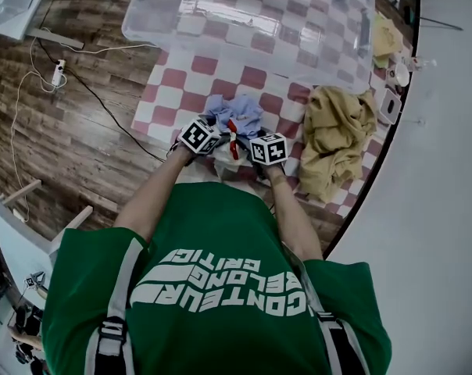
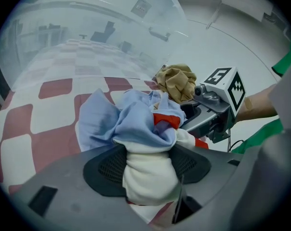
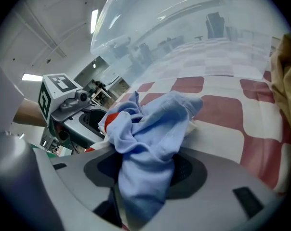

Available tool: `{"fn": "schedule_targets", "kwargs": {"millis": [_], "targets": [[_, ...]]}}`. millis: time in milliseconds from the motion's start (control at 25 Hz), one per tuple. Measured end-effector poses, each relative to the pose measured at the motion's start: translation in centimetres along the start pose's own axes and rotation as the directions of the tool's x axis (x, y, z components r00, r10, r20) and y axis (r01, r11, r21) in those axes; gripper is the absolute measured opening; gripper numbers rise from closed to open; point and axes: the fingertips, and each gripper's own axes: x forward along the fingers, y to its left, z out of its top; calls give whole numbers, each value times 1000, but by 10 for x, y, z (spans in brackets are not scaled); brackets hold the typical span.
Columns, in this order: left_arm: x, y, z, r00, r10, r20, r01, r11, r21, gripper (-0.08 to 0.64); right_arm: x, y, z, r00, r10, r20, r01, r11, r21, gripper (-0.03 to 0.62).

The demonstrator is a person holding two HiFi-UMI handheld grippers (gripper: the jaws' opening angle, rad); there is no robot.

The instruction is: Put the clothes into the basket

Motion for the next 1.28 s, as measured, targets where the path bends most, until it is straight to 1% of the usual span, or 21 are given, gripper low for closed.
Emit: {"fn": "schedule_targets", "kwargs": {"millis": [200,400,560,800,1040,1160,1280], "targets": [[-1,-6,5,1000,-20,16,19,1000,16,223,-2,3,5,1000,20,18,-20,999,-27,212],[-5,-14,14,999,-18,52,16,999,29,165,-7,7,15,998,25,49,-23,999,-47,184],[-10,-19,19,996,0,88,-2,1000,28,146,-11,10,22,997,40,60,-35,997,-71,170],[-26,-28,29,987,34,157,-42,998,47,141,-24,20,33,992,69,103,-57,993,-108,164],[-54,-41,40,966,65,250,-83,994,65,141,-45,42,50,984,89,155,-58,980,-191,164],[-73,-50,52,946,85,312,-114,990,77,141,-62,56,66,978,87,191,-34,963,-266,164],[-96,-61,66,919,108,379,-152,984,90,141,-85,73,85,966,91,242,-5,943,-333,163]]}}
